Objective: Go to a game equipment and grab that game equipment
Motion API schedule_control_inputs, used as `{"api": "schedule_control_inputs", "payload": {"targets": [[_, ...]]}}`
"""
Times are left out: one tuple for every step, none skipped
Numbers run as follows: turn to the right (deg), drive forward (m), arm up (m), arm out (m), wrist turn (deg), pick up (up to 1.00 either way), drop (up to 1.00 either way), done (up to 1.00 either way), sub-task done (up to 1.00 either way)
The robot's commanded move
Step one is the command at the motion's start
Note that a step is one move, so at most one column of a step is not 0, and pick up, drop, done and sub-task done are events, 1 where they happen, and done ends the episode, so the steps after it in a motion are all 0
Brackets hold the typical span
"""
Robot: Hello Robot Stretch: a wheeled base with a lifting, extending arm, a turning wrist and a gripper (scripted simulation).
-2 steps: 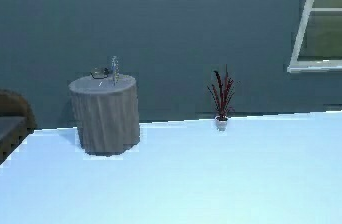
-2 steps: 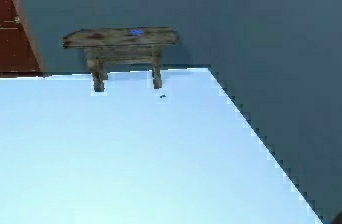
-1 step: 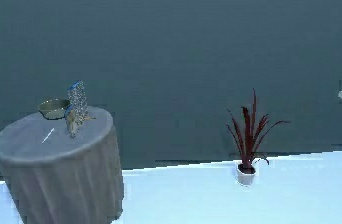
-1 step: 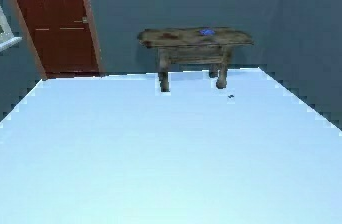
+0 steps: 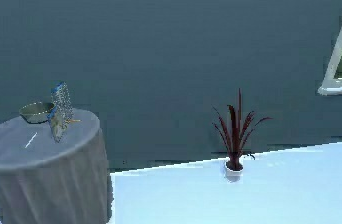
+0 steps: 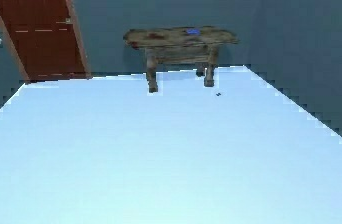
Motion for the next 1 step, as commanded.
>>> {"api": "schedule_control_inputs", "payload": {"targets": [[0.0, 0.65, 0.0, 0.0, 0.0, 0.0, 0.0, 0.0, 0.0]]}}
